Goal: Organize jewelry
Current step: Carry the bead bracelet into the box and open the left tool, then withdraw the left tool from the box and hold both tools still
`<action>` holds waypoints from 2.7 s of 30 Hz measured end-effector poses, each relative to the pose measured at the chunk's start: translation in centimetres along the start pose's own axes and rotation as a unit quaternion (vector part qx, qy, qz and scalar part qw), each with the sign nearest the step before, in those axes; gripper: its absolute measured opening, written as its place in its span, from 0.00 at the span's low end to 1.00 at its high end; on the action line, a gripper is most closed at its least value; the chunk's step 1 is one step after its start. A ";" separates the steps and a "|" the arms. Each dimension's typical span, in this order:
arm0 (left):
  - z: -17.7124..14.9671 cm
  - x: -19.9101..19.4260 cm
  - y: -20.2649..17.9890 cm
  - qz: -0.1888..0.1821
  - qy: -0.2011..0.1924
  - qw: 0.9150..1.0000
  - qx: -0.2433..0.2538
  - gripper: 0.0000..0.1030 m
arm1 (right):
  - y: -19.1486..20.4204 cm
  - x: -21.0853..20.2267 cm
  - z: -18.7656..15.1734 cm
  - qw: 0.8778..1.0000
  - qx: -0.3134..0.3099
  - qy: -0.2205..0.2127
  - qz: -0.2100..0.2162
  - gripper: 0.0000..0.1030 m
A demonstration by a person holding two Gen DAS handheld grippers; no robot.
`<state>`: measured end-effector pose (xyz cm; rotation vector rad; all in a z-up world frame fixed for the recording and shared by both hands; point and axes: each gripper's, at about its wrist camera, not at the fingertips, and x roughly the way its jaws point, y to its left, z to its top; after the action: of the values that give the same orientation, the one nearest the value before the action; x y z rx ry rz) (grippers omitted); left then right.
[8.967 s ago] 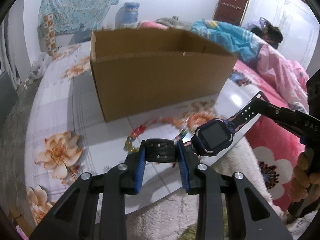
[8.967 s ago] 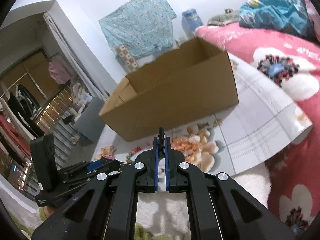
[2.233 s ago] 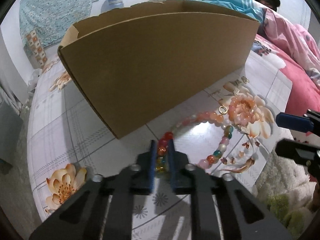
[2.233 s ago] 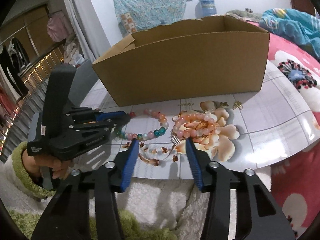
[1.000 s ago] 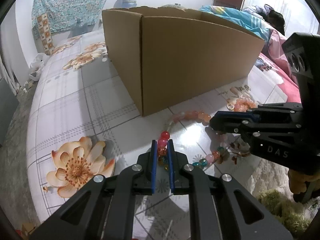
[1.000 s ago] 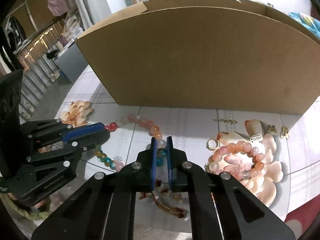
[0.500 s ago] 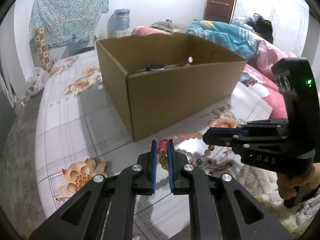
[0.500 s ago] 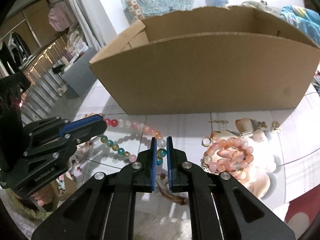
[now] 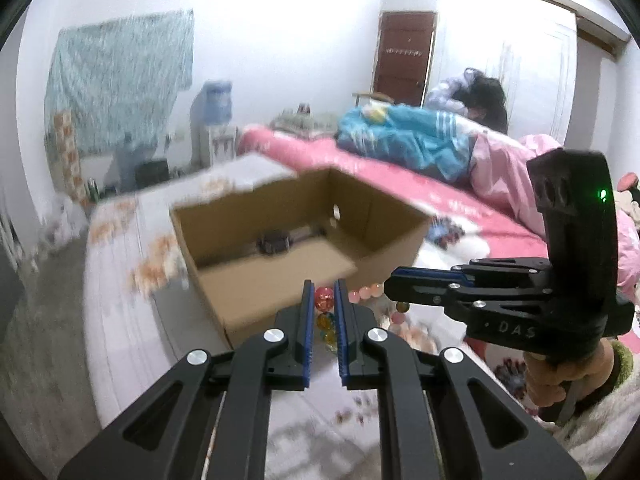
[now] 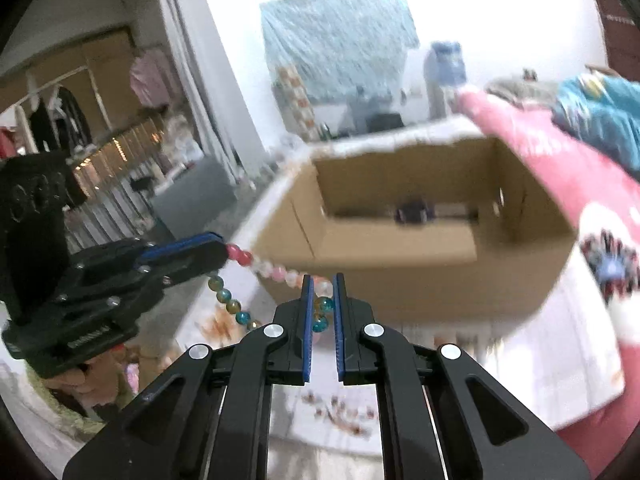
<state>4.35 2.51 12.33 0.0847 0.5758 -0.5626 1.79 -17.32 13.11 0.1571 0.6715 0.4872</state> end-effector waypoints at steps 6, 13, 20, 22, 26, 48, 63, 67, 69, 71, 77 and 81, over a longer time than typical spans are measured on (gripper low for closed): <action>4.6 3.2 2.0 0.021 -0.008 1.000 0.015 0.09 | -1.9 4.2 6.5 0.999 -0.005 0.019 0.035 0.07; 6.1 11.0 6.7 0.054 0.073 0.996 -0.005 0.09 | -6.3 15.6 10.4 0.980 0.054 0.177 0.072 0.07; 4.4 16.2 9.1 0.083 0.156 0.984 -0.012 0.10 | -7.2 22.0 9.6 0.955 0.078 0.278 0.061 0.10; 4.0 16.7 9.3 0.079 0.174 0.981 -0.020 0.11 | -7.4 22.6 9.4 0.952 0.086 0.287 0.063 0.10; 3.8 16.2 8.9 0.075 0.170 0.983 -0.011 0.27 | -7.8 22.1 9.5 0.953 0.091 0.283 0.061 0.16; 2.6 4.3 7.9 0.078 0.054 0.993 -0.066 0.71 | -5.3 6.5 8.1 0.996 0.054 0.070 0.008 0.77; -5.4 2.8 7.5 0.116 0.110 0.979 -0.127 0.79 | -1.4 2.0 0.6 0.998 0.019 0.027 -0.055 0.92; -7.2 3.8 6.5 0.119 0.132 0.976 -0.127 0.81 | -0.6 2.0 -0.9 0.996 0.008 0.029 -0.084 0.92; -8.1 4.4 6.1 0.124 0.143 0.974 -0.123 0.81 | -0.3 2.3 -1.6 0.994 0.002 0.031 -0.103 0.92; -9.0 5.1 5.8 0.130 0.156 0.972 -0.117 0.81 | -0.1 2.4 -2.1 0.993 -0.006 0.027 -0.116 0.92; -11.0 7.7 5.0 0.138 0.191 0.966 -0.106 0.81 | 0.8 2.3 -2.9 0.987 -0.035 0.002 -0.157 0.92; -11.5 8.8 4.9 0.136 0.200 0.965 -0.104 0.81 | 1.3 2.4 -3.4 0.982 -0.062 -0.017 -0.178 0.92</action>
<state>7.39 5.12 -2.38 0.0764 0.9968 -0.2126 0.80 -15.10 9.55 -0.0737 0.6178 0.1810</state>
